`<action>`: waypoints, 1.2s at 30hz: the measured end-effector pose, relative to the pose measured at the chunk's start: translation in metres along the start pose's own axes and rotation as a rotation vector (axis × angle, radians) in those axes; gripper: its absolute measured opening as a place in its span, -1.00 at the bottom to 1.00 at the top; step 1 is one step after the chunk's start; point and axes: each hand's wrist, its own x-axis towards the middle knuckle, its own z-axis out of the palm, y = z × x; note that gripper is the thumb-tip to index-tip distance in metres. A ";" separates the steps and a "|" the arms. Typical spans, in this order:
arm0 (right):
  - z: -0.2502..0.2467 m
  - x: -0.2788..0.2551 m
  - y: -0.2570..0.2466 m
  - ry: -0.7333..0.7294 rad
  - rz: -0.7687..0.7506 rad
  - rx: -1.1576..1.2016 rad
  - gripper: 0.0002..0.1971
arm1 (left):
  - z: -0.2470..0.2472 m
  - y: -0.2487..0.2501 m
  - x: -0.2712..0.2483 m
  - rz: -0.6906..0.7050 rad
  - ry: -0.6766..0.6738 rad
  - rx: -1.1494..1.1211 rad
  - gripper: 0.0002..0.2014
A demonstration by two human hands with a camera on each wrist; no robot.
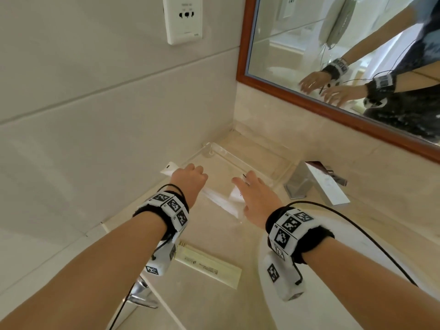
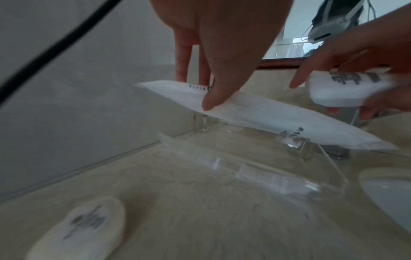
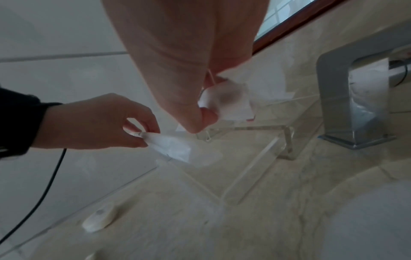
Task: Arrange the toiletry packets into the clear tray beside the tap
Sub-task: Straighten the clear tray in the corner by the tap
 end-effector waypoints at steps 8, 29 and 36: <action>-0.014 0.048 0.027 -0.018 0.070 -0.054 -0.35 | 0.022 0.000 0.059 0.154 -0.076 -0.075 -0.58; 0.011 0.127 -0.003 -0.181 -0.008 -0.078 -0.38 | 0.056 -0.043 0.066 0.110 -0.218 -0.707 -0.75; 0.031 0.144 -0.010 -0.249 0.004 -0.094 -0.42 | 0.063 -0.075 0.071 0.054 -0.094 -0.655 -0.71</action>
